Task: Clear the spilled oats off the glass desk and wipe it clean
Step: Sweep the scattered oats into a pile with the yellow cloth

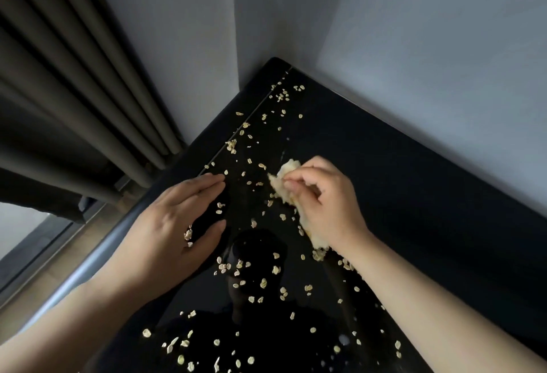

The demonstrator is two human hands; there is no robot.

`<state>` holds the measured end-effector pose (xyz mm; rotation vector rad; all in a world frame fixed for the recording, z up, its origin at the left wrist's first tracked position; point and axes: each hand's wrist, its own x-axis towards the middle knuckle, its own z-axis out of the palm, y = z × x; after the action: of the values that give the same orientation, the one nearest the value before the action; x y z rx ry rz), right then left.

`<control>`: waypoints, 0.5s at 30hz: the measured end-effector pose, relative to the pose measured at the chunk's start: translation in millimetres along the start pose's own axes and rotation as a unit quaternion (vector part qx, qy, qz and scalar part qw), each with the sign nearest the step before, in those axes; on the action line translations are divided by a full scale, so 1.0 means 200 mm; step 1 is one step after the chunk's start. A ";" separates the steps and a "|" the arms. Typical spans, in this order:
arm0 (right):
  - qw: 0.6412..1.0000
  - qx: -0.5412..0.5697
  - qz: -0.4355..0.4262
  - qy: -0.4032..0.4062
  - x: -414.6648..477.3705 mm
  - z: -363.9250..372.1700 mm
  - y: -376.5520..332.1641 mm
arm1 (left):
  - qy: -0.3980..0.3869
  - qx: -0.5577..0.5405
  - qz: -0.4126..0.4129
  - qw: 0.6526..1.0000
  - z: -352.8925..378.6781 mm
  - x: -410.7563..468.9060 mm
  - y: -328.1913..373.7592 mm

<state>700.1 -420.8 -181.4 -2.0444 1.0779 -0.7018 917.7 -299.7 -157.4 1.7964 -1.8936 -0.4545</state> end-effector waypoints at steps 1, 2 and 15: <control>1.000 0.001 0.006 0.029 0.04 -0.02 0.00 | 0.006 0.004 -0.008 1.000 -0.01 0.01 -0.01; 0.998 -0.012 0.011 0.068 0.11 -0.04 0.01 | 0.010 0.010 -0.018 1.000 -0.02 0.02 -0.02; 0.992 -0.120 -0.005 0.048 0.31 0.12 0.03 | -0.031 0.009 -0.025 0.999 0.02 -0.03 -0.09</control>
<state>745.9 -467.7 -193.3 -2.2377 1.2602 -0.7116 931.6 -296.5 -171.0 1.8639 -1.9026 -0.5177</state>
